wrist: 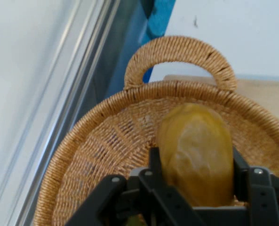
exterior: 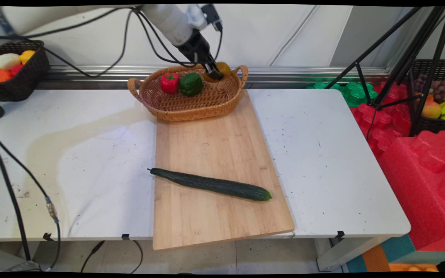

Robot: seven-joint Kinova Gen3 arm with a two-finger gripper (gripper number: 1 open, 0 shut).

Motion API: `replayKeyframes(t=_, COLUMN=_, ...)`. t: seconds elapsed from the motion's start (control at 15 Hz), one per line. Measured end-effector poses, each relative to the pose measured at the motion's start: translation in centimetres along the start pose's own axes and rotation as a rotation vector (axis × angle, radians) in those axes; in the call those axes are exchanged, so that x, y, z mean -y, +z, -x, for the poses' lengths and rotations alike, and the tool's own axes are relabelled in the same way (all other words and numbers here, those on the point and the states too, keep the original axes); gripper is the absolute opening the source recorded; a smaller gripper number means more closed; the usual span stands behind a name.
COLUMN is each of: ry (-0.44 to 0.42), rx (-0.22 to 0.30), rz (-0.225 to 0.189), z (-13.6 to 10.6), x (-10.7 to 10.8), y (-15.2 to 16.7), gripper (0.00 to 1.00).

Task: Place the picked object on the cutting board

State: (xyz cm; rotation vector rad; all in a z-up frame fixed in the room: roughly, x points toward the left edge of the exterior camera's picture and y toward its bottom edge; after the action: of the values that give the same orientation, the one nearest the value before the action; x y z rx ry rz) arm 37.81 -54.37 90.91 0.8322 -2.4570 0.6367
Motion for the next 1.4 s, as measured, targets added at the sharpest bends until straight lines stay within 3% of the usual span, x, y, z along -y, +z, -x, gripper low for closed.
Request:
replayKeyframes(t=0.27, ry=0.018, rx=-0.066, rz=0.002, z=0.9, x=-3.3, y=-5.2, gripper=0.00)
replayKeyframes(t=0.73, ry=0.053, rx=-0.048, rz=0.074, z=5.0, x=-10.7, y=-10.4, gripper=0.00)
replayKeyframes(t=1.07, ry=0.071, rx=-0.029, rz=0.113, z=6.2, x=-14.3, y=-10.5, gripper=0.00)
replayKeyframes(t=1.4, ry=0.103, rx=0.005, rz=0.145, z=6.4, x=-16.7, y=-8.3, gripper=0.00)
